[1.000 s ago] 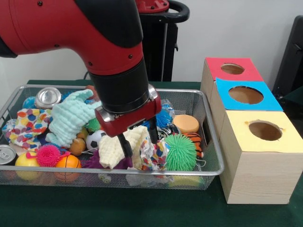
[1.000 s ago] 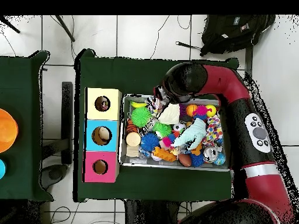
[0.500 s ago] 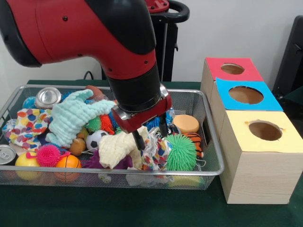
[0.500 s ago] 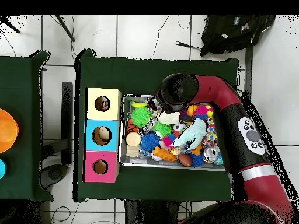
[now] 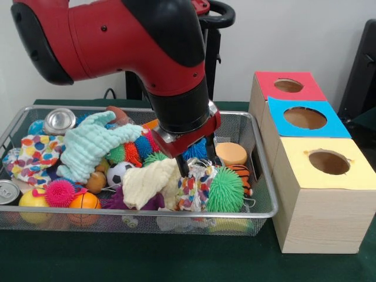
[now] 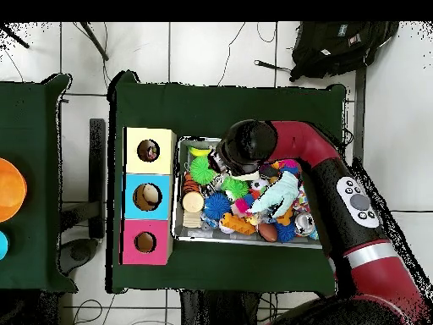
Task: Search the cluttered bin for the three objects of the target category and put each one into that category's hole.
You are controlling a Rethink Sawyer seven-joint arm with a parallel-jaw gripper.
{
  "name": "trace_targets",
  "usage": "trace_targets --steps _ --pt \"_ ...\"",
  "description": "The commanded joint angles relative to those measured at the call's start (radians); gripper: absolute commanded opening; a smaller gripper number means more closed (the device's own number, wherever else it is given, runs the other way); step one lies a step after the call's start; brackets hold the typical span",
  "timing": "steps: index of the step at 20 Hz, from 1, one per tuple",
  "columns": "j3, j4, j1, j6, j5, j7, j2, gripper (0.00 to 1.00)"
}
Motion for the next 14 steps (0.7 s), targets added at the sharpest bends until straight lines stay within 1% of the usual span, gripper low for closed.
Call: trace_targets --steps 1,4,5,11,14 --pt "-0.042 0.066 -0.019 -0.062 -0.069 -0.105 -0.001 1.0" --pt "-0.035 0.056 -0.024 -0.081 -0.063 -0.096 0.011 1.0" --pt "-0.031 0.056 -0.029 -0.094 -0.053 -0.079 0.014 0.0" --pt "-0.023 0.056 -0.038 -0.142 -0.038 -0.046 0.017 0.0" --pt "-0.027 0.048 -0.033 -0.15 -0.035 -0.04 0.017 0.0"
